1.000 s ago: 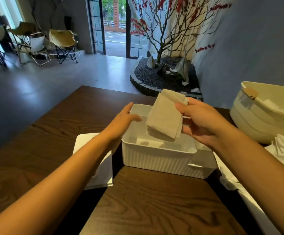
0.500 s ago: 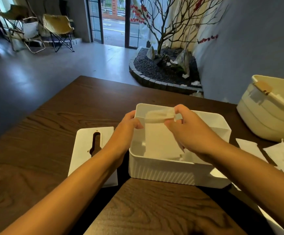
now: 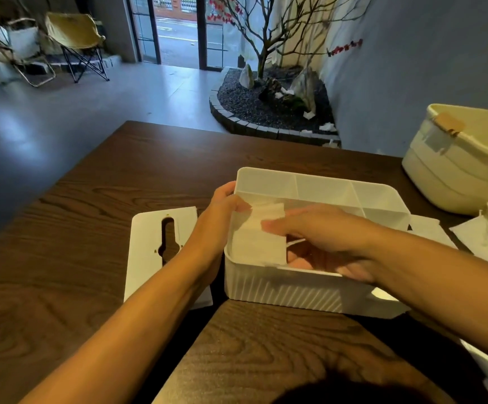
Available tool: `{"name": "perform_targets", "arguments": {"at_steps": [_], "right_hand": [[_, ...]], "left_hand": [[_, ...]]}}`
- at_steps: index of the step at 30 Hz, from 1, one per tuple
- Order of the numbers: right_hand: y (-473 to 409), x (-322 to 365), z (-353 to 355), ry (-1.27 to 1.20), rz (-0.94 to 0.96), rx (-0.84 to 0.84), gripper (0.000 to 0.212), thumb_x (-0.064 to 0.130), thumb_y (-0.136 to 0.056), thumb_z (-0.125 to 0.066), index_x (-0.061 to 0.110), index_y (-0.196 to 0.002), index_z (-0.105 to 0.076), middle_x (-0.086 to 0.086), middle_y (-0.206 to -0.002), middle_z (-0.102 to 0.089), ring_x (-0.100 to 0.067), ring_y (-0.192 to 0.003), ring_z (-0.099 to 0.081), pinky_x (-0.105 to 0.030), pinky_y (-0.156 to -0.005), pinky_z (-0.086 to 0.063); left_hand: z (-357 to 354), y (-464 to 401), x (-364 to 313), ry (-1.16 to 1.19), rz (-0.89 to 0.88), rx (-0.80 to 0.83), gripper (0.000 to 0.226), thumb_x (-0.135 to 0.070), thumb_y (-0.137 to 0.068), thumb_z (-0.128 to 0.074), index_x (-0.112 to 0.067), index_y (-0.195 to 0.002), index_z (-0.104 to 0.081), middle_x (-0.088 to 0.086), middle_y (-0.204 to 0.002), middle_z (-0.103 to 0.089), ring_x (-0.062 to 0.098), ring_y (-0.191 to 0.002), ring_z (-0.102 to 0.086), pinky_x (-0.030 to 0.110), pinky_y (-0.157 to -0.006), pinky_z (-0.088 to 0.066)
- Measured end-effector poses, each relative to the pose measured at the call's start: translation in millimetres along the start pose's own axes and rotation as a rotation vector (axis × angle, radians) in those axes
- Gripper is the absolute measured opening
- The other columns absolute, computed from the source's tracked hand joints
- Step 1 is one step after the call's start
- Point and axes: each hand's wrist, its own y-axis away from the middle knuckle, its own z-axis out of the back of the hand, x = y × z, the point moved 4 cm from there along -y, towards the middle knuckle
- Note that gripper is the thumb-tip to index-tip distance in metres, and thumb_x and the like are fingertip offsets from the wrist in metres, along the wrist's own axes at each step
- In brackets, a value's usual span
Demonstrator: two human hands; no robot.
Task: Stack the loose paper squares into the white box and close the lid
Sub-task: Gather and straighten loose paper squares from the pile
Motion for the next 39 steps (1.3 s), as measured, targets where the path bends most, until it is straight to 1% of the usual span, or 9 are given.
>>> {"name": "perform_targets", "arguments": {"at_steps": [8,16,18,20,24,27,29,32,39], "right_hand": [[-5.1,-0.2,3.0,-0.210,-0.092,0.002,0.036,-0.004,-0.091,-0.058,0.017,-0.120,-0.055,-0.018,-0.116,-0.065,-0.030,-0.100,-0.069,-0.038,-0.081,-0.060],[3.3,3.2,-7.4,-0.360,-0.009,0.222,0.027,-0.002,-0.098,-0.050,0.009,-0.120,-0.061,-0.017,-0.098,-0.075,-0.026,-0.085,-0.074,-0.031,-0.057,-0.061],[1.9,1.3,-7.7,-0.270,-0.035,0.262,0.019,0.001,-0.096,-0.054,0.009,-0.111,-0.062,-0.015,-0.082,-0.075,-0.021,-0.069,-0.074,-0.028,-0.052,-0.059],[-3.0,-3.8,-6.6,-0.022,-0.068,0.249,0.014,0.003,-0.095,-0.057,0.009,-0.106,-0.062,-0.014,-0.088,-0.071,-0.014,-0.062,-0.071,-0.023,-0.052,-0.056],[-19.0,-10.7,1.0,0.070,-0.094,0.164,0.039,0.005,-0.090,-0.067,0.020,-0.126,-0.059,-0.012,-0.113,-0.071,-0.023,-0.094,-0.070,-0.032,-0.074,-0.060],[-26.2,-12.4,-0.1,0.260,-0.096,0.181,0.040,0.019,-0.090,-0.071,0.026,-0.127,-0.057,-0.003,-0.115,-0.069,-0.021,-0.107,-0.064,-0.031,-0.091,-0.055],[-25.5,-13.6,-4.1,0.446,-0.113,0.214,0.026,0.029,-0.092,-0.069,0.027,-0.116,-0.060,0.001,-0.110,-0.067,-0.017,-0.105,-0.061,-0.027,-0.092,-0.052],[-30.2,-16.5,-4.1,0.685,-0.162,0.194,0.032,0.032,-0.091,-0.070,0.022,-0.119,-0.060,0.000,-0.110,-0.065,-0.019,-0.105,-0.060,-0.032,-0.098,-0.051],[-47.7,-23.1,-0.7,0.534,-0.200,0.238,0.044,0.020,-0.090,-0.072,0.020,-0.131,-0.058,-0.007,-0.123,-0.067,-0.025,-0.115,-0.061,-0.042,-0.104,-0.050]], "left_hand": [[0.4,0.9,-2.1,0.043,0.026,-0.029,0.045,-0.013,-0.093,-0.048,-0.026,-0.136,-0.051,0.002,-0.118,-0.065,0.024,-0.105,-0.065,0.041,-0.088,-0.056],[3.3,1.1,-2.8,0.055,0.008,-0.045,0.043,-0.012,-0.096,-0.046,-0.024,-0.138,-0.049,0.003,-0.123,-0.063,0.028,-0.111,-0.065,0.053,-0.099,-0.053],[2.7,2.4,-3.4,0.054,0.008,-0.045,0.042,-0.013,-0.096,-0.049,-0.024,-0.137,-0.050,0.004,-0.122,-0.065,0.028,-0.110,-0.065,0.051,-0.098,-0.054],[2.5,2.8,-4.2,0.055,0.007,-0.045,0.044,-0.014,-0.094,-0.050,-0.023,-0.137,-0.050,0.006,-0.123,-0.065,0.027,-0.110,-0.064,0.045,-0.092,-0.055],[1.8,4.0,-6.1,0.051,-0.007,-0.044,0.042,-0.015,-0.096,-0.049,-0.024,-0.137,-0.051,0.004,-0.123,-0.064,0.022,-0.106,-0.063,0.032,-0.077,-0.051],[1.6,4.4,-6.4,0.031,-0.015,-0.058,0.043,-0.017,-0.096,-0.049,-0.025,-0.138,-0.050,0.003,-0.124,-0.063,0.022,-0.108,-0.062,0.032,-0.079,-0.052],[2.3,3.6,-5.3,0.032,-0.016,-0.075,0.043,-0.017,-0.095,-0.050,-0.027,-0.137,-0.051,0.003,-0.124,-0.063,0.023,-0.110,-0.061,0.037,-0.087,-0.053],[1.9,3.8,-4.9,0.021,-0.017,-0.088,0.042,-0.018,-0.095,-0.051,-0.028,-0.136,-0.051,0.001,-0.125,-0.062,0.023,-0.114,-0.059,0.044,-0.098,-0.051],[1.2,3.5,-5.7,0.010,-0.029,-0.080,0.041,-0.018,-0.097,-0.050,-0.026,-0.137,-0.050,0.001,-0.126,-0.061,0.022,-0.113,-0.059,0.035,-0.086,-0.051]]}}
